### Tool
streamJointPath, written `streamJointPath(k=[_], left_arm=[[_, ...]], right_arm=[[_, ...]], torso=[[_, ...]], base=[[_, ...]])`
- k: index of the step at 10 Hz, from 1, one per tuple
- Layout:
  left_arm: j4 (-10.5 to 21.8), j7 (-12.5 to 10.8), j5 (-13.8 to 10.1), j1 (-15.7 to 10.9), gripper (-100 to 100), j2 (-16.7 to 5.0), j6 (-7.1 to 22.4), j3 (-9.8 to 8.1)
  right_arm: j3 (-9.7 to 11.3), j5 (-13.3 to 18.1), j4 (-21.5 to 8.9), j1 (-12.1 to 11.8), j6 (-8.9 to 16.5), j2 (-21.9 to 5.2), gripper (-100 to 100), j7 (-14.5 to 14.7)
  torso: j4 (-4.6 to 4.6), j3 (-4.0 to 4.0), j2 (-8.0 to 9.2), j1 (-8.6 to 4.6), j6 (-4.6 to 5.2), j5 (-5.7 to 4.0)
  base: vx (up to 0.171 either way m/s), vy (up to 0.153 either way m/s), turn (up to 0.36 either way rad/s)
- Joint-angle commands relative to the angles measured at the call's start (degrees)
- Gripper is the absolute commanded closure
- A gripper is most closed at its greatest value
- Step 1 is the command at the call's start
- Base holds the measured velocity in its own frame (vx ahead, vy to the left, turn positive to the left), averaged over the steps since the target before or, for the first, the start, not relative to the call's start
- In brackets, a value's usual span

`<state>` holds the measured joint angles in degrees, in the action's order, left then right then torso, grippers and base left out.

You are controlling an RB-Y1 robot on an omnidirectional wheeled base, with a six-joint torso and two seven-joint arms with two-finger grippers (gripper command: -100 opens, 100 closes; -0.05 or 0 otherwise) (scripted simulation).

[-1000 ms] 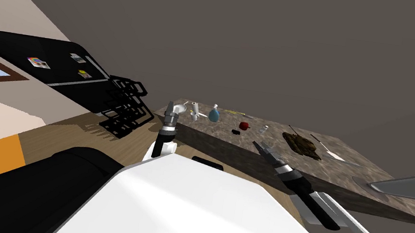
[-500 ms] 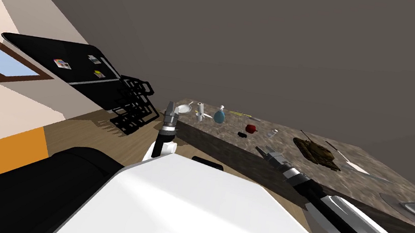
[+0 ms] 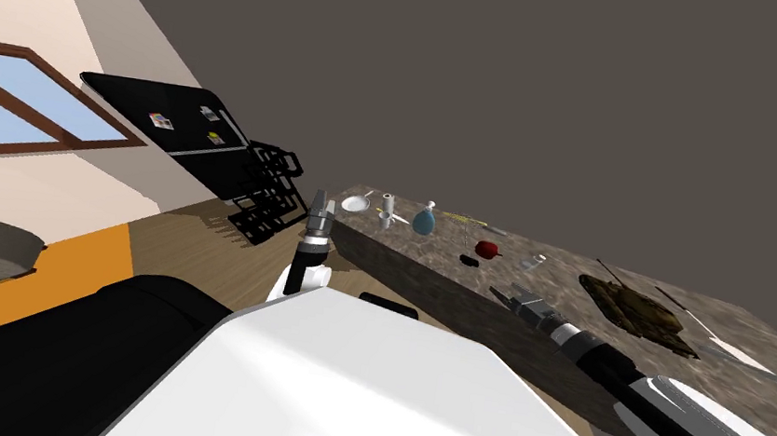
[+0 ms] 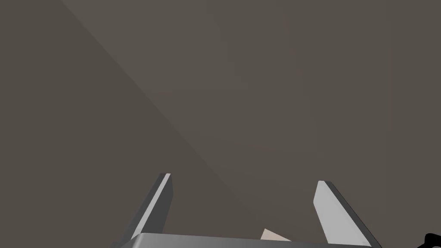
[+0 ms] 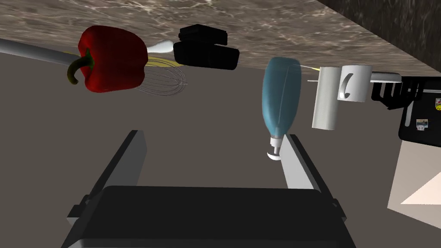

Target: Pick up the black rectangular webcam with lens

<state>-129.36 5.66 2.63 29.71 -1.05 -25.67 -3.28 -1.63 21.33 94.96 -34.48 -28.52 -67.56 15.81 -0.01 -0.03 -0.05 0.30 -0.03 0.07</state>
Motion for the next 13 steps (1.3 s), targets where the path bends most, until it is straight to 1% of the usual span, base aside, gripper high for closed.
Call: streamJointPath(k=[1,2,3,4,5,6,7,8,10,11,12,13], left_arm=[[0.0,0.0,0.0,0.0,0,0.0,0.0,0.0],[0.0,0.0,0.0,0.0,0,0.0,0.0,-0.01],[0.0,0.0,0.0,0.0,0,0.0,0.0,0.0],[0.0,0.0,0.0,0.0,0,0.0,0.0,0.0],[0.0,0.0,0.0,0.0,0,0.0,0.0,-0.01],[0.0,0.0,0.0,0.0,0,0.0,0.0,0.0],[0.0,0.0,0.0,0.0,0,0.0,0.0,-0.01],[0.0,0.0,0.0,0.0,0,0.0,0.0,0.0],[0.0,0.0,0.0,0.0,0,0.0,0.0,0.0],[0.0,0.0,0.0,0.0,0,0.0,0.0,0.0],[0.0,0.0,0.0,0.0,0,0.0,0.0,0.0],[0.0,0.0,0.0,0.0,0,0.0,0.0,-0.01]], right_arm=[[-0.4,0.8,-0.2,-1.2,0.5,-1.9,-100,0.4],[-0.5,2.5,-2.3,-2.1,0.6,-4.2,-100,1.1],[-0.7,4.2,-3.7,-3.1,0.8,-6.1,-100,1.6],[-0.7,4.2,-4.4,-3.1,0.8,-7.0,-100,1.6],[-0.8,5.9,-6.2,-4.1,0.9,-9.2,-100,2.2],[-0.8,5.9,-6.7,-4.1,0.9,-9.2,-100,2.2],[-0.9,7.6,-8.8,-5.2,1.0,-11.3,-100,2.6],[-1.0,9.3,-10.8,-6.3,1.0,-13.0,-100,3.0],[-1.1,12.4,-14.8,-8.7,1.0,-16.0,-100,3.5],[-1.2,13.9,-16.2,-9.9,0.9,-17.2,-100,3.7],[-1.2,13.9,-16.7,-9.9,0.9,-17.2,-100,3.7],[-1.2,15.4,-18.4,-11.2,0.8,-18.1,-100,3.8]], torso=[[0.0,0.0,0.0,0.0,0.0,0.0],[0.0,0.01,0.01,-0.05,0.06,0.0],[0.0,0.01,0.02,0.02,0.03,0.01],[-0.01,-0.01,-0.02,0.14,-0.01,0.03],[0.0,-0.01,-0.01,0.05,0.06,0.02],[0.0,-0.01,-0.01,0.02,0.02,0.02],[0.0,0.0,0.01,-0.05,0.07,-0.01],[0.0,0.0,0.0,-0.03,0.03,0.0],[-0.02,-0.06,-0.09,0.16,0.01,0.05],[-0.03,-0.07,-0.11,0.26,0.02,0.07],[-0.03,-0.09,-0.14,0.24,0.03,0.06],[-0.01,-0.04,-0.06,0.09,0.1,0.03]], base=[[0.018,0.069,0.106],[0.016,0.089,0.173],[0.023,0.126,0.316],[0.021,0.092,0.121],[0.026,0.082,0.21],[0.026,0.067,0.105],[0.029,0.077,0.183],[0.043,0.118,0.43],[0.054,0.136,0.337],[0.074,0.138,0.294],[0.056,0.084,0.093],[0.029,0.077,0.224]])
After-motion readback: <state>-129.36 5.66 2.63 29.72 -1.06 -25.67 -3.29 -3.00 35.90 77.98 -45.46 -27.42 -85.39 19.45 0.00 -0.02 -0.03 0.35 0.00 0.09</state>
